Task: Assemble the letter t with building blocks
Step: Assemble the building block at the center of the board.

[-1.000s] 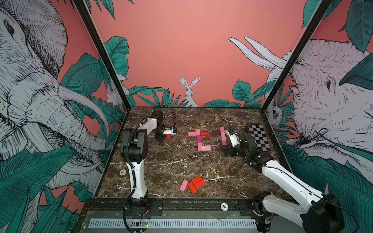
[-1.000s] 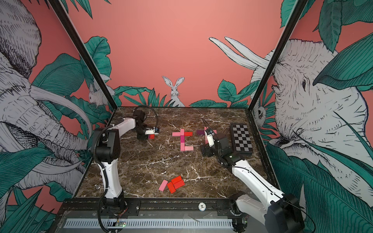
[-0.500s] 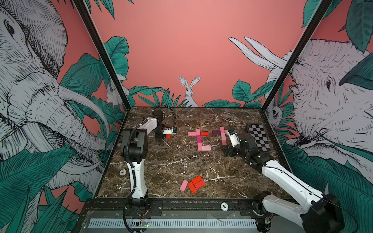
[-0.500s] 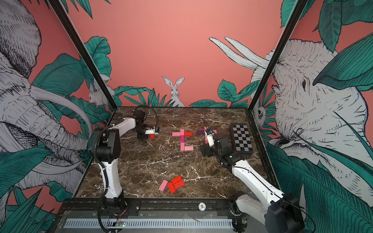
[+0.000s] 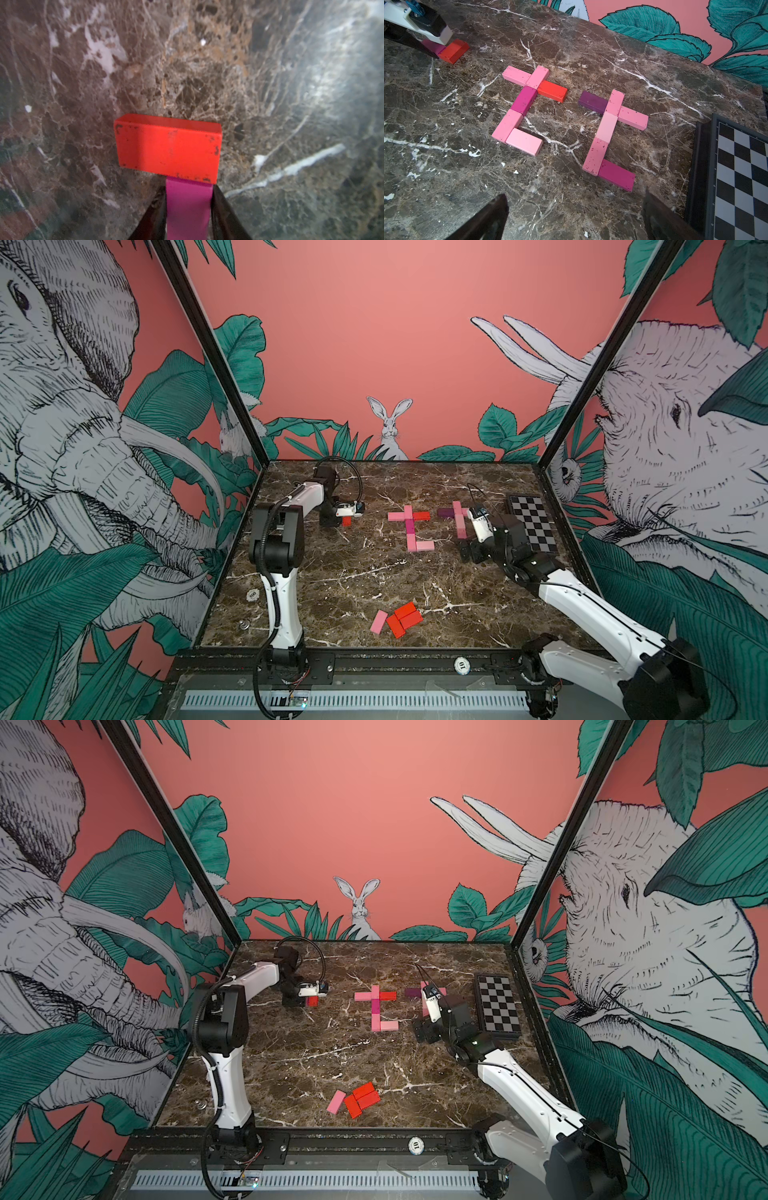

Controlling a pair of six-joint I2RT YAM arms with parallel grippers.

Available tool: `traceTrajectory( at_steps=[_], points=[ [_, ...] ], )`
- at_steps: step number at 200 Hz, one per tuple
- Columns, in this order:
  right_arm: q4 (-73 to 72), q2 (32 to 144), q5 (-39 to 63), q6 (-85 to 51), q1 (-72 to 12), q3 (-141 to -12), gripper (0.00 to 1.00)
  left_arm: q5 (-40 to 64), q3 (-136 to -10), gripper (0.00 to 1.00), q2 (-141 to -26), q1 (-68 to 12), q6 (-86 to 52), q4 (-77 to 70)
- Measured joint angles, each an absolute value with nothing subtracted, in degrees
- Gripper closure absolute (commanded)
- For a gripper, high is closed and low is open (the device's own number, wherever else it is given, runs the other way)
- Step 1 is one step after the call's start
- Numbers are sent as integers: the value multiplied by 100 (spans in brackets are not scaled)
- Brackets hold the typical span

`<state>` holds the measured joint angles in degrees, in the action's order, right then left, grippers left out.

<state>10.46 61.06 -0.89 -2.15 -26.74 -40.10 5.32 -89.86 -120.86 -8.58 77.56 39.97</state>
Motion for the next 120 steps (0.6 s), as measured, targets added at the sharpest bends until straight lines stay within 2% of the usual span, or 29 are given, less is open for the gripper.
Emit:
traceTrajectory(
  at_steps=[120],
  points=[
    [1057, 6106, -86, -215, -2674, -3916, 2, 545, -8986, 63, -12086, -860, 7756, 3997]
  ],
)
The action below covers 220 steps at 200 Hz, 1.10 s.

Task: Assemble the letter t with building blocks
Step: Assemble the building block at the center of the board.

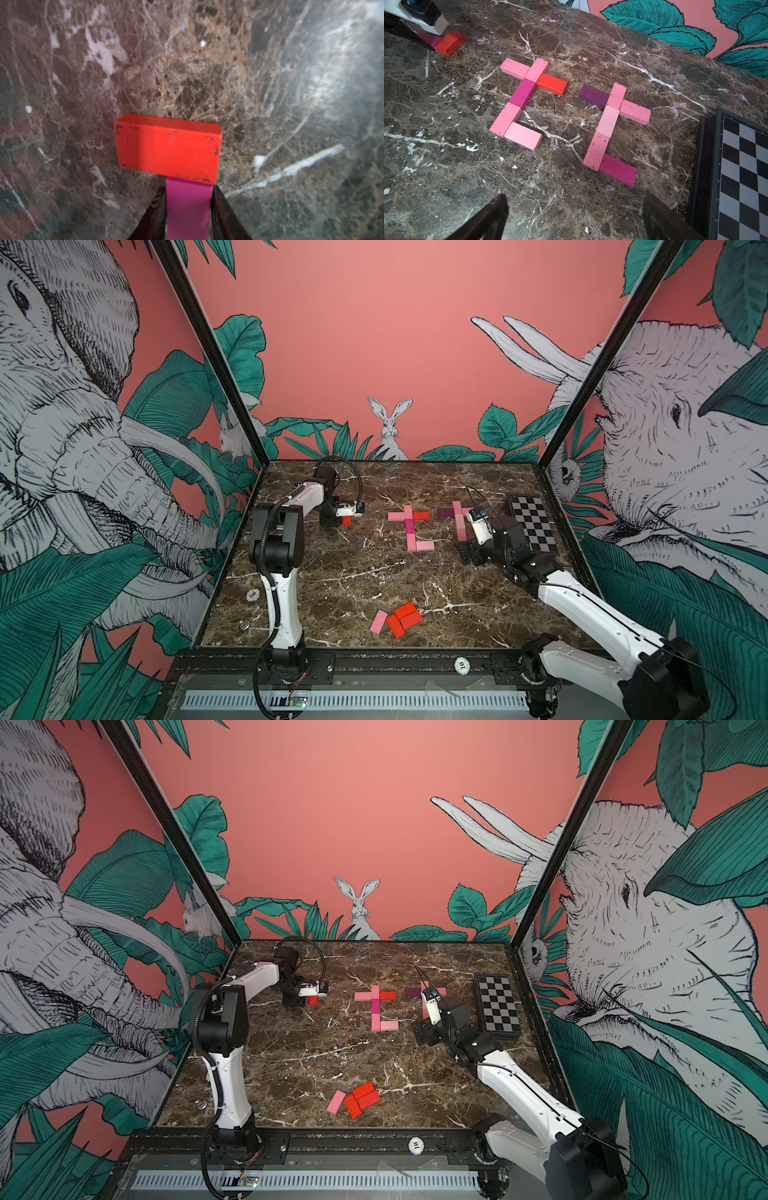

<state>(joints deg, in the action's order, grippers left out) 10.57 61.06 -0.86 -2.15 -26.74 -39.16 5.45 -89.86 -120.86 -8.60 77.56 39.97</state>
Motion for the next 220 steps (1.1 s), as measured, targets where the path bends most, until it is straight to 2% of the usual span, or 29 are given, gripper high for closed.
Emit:
traceTrajectory(
  at_steps=[143, 220],
  points=[
    [1057, 6106, -86, -215, -2674, -3916, 2, 617, -8986, 62, -12086, -864, 7754, 3994],
    [1057, 6106, -86, -215, -2674, -3916, 2, 646, -8986, 52, -12086, -871, 7745, 3988]
  ],
)
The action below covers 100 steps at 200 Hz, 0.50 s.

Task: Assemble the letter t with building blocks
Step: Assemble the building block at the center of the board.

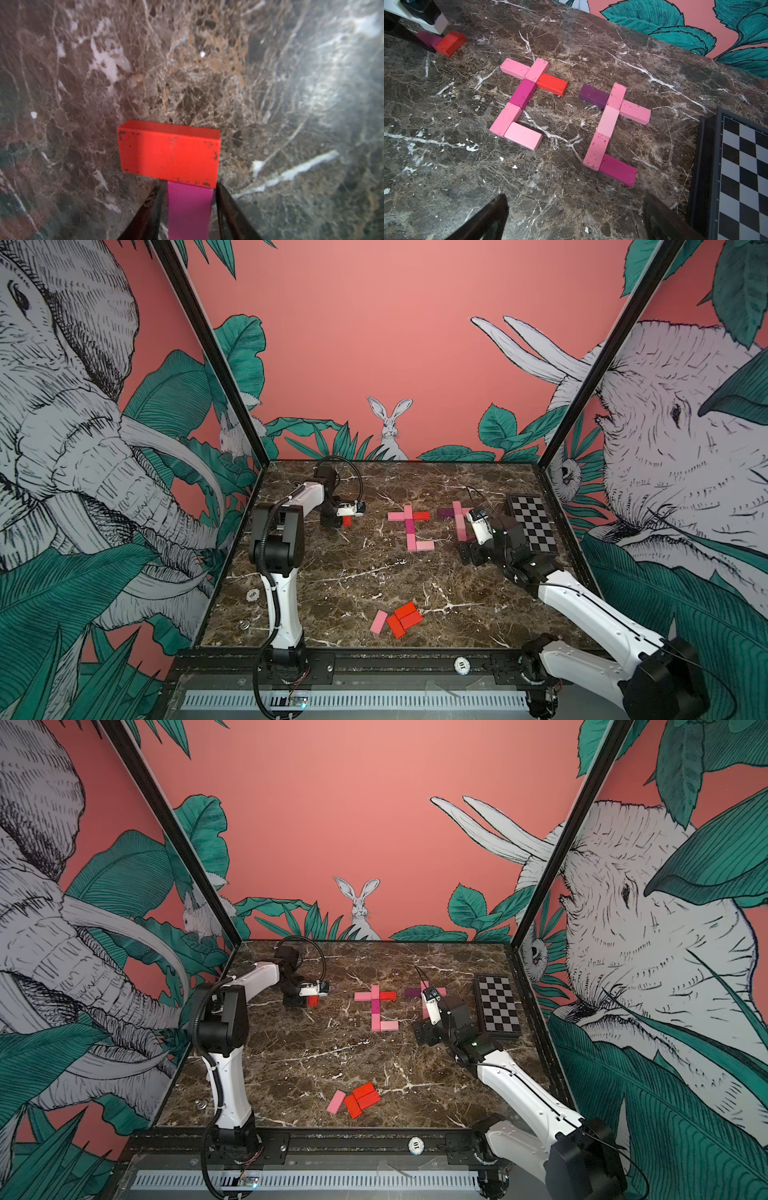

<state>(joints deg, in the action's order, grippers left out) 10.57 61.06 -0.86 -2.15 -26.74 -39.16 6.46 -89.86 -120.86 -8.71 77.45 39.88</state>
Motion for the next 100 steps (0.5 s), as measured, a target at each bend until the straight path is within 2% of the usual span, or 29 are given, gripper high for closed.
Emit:
traceTrajectory(
  at_steps=[24, 50, 100],
  points=[
    [1055, 6106, -86, -215, -2674, -3916, 2, 644, -8986, 49, -12086, -875, 7752, 3972],
    [1055, 6106, -86, -215, -2674, -3916, 2, 670, -8995, 31, -12077, -873, 7717, 3927],
    [1055, 6106, -82, -215, -2674, -3916, 2, 775, -8995, 29, -12064, -790, 7583, 3931]
  ],
)
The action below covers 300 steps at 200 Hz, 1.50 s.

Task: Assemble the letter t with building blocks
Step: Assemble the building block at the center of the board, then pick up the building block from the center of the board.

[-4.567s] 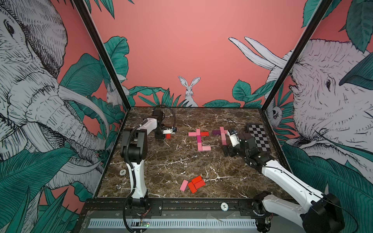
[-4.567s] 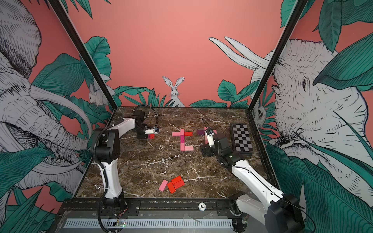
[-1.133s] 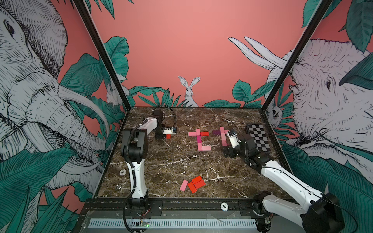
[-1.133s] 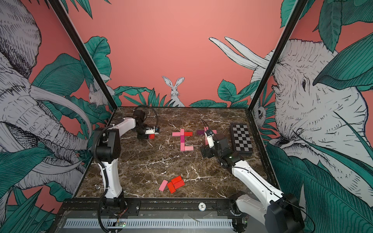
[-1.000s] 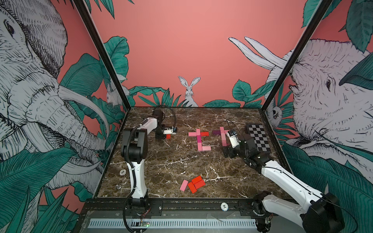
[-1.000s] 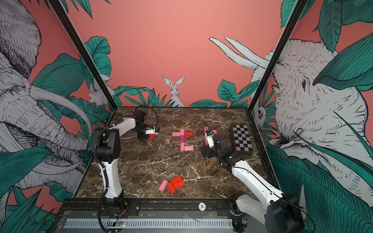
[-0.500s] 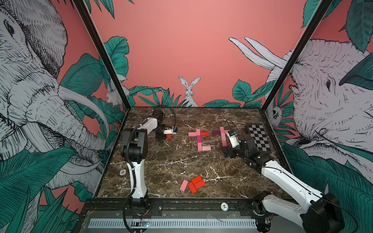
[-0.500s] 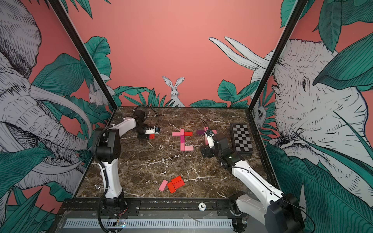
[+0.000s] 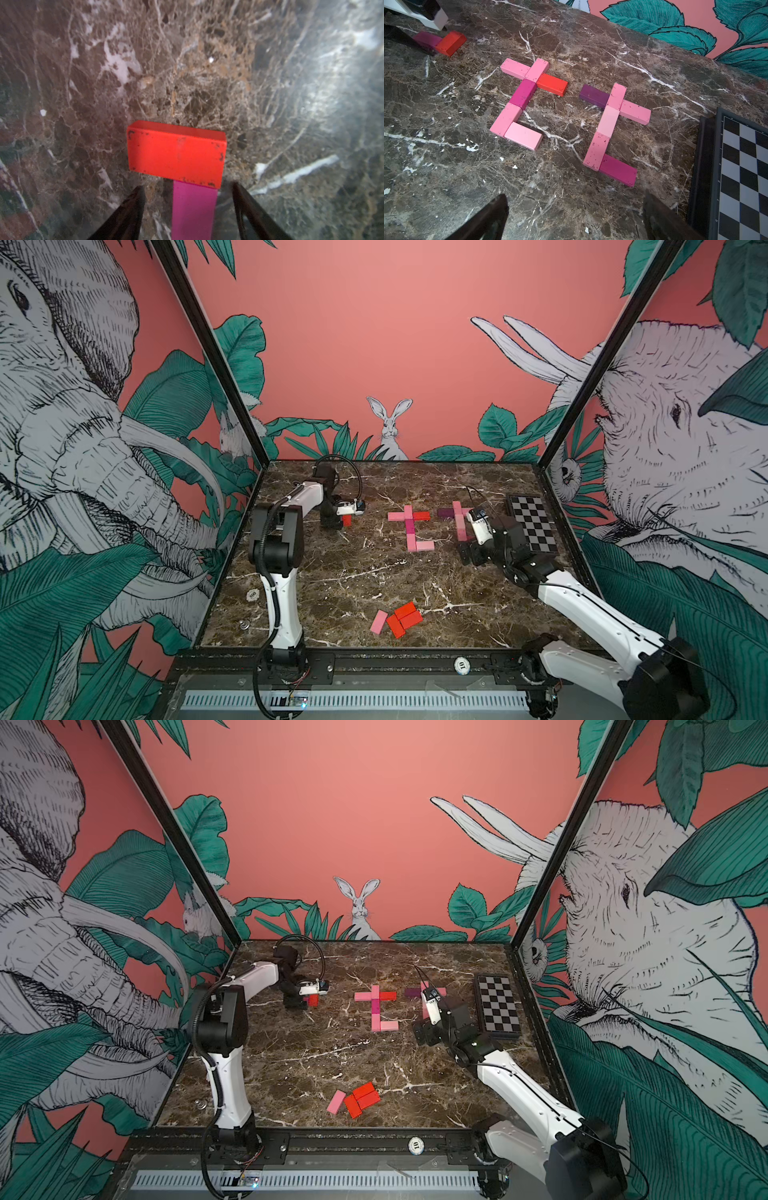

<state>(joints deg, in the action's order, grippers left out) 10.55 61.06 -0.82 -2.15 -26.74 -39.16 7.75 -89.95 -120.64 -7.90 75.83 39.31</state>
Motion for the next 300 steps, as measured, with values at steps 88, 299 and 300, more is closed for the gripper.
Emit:
traceTrajectory(
  at_steps=[88, 299, 300],
  points=[
    [1004, 6121, 84, -237, -2674, -3916, 2, 738, -8713, 1, -11301, -703, 7052, 3682],
    [843, 6569, -102, -353, -2674, -3927, 2, -1059, -6604, 16, -6984, -3981, -1763, 5489],
    [840, 6576, -106, -355, -2674, -3927, 2, -1059, -6554, 16, -6963, -4058, -1863, 5524]
  ],
)
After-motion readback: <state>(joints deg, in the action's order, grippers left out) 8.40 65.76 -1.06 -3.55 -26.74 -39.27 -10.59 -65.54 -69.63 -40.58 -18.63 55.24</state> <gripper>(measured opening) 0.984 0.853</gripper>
